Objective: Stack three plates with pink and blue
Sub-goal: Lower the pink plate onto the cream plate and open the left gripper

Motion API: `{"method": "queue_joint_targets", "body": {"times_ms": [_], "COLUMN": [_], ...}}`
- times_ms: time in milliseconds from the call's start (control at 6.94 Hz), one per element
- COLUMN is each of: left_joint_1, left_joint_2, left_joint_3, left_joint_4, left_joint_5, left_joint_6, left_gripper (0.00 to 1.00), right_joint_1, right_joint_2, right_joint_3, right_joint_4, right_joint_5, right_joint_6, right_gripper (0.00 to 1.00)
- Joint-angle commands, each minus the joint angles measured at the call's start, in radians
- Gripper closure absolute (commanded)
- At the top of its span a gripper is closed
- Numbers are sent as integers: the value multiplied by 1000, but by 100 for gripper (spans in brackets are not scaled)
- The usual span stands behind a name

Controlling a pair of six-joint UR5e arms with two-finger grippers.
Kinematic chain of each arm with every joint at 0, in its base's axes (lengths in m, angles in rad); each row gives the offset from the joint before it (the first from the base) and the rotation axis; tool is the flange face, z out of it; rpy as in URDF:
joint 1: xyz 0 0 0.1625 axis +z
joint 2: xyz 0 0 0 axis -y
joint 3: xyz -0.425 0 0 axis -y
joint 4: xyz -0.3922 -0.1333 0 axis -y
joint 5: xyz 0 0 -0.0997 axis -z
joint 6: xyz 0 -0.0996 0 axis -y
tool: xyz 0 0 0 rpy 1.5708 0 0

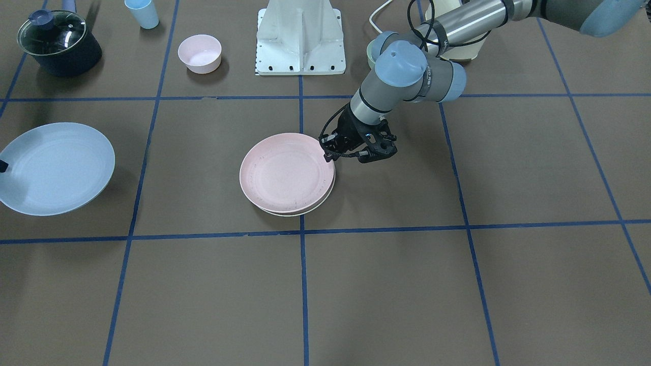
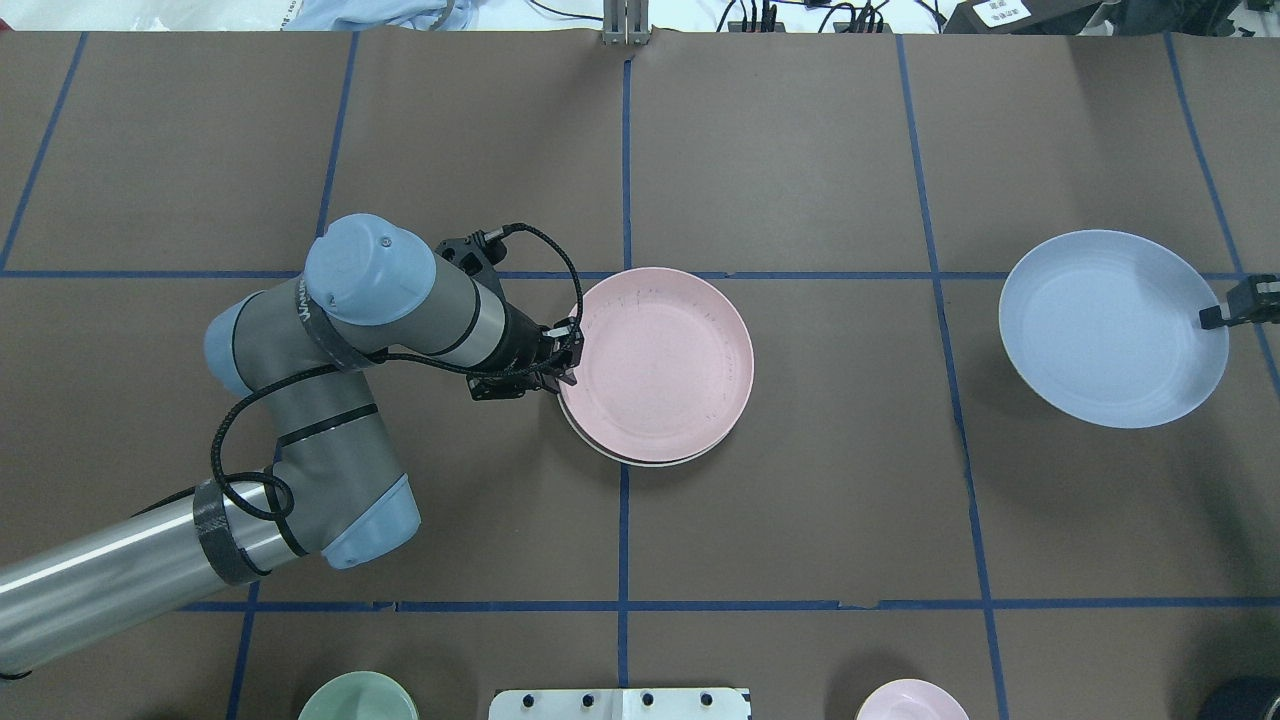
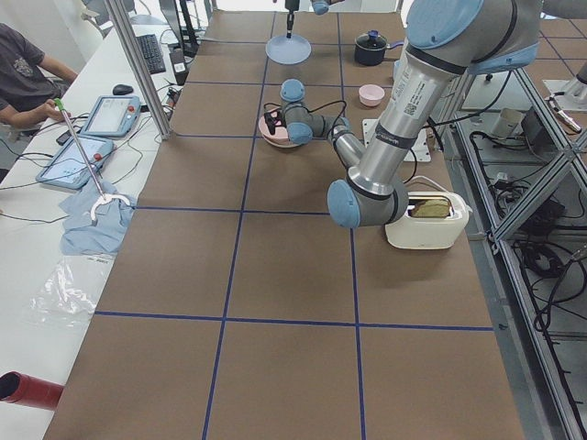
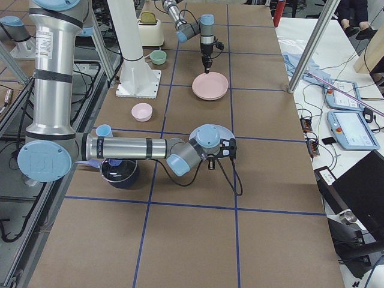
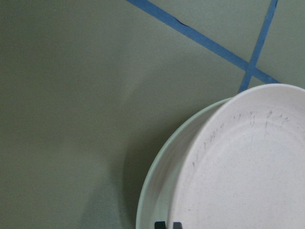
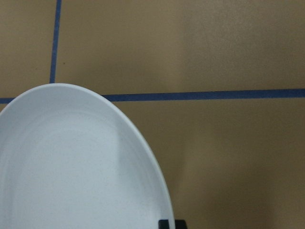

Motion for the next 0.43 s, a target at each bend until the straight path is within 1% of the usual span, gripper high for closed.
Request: {"method": "queue_joint_targets", "body": {"times_ms": [0, 144, 288], "left_joint_1": [-4, -10, -36], "left_joint_2": [28, 69, 115], "left_joint_3": [-28, -95, -160], "left_joint_4": [0, 8, 31], "left_joint_5": [21, 18, 9], "left_joint_6": [12, 30, 94], "left_gripper": [0, 0, 0], "right_joint_1": [1, 1, -2], "right_joint_2": [13, 48, 78], "right_joint_3": [25, 35, 45], "right_joint_4": [-1, -1, -3], "right_joint_5": [10, 13, 14], "right_joint_6": [39, 125, 182], "right_gripper": [100, 100, 100]}}
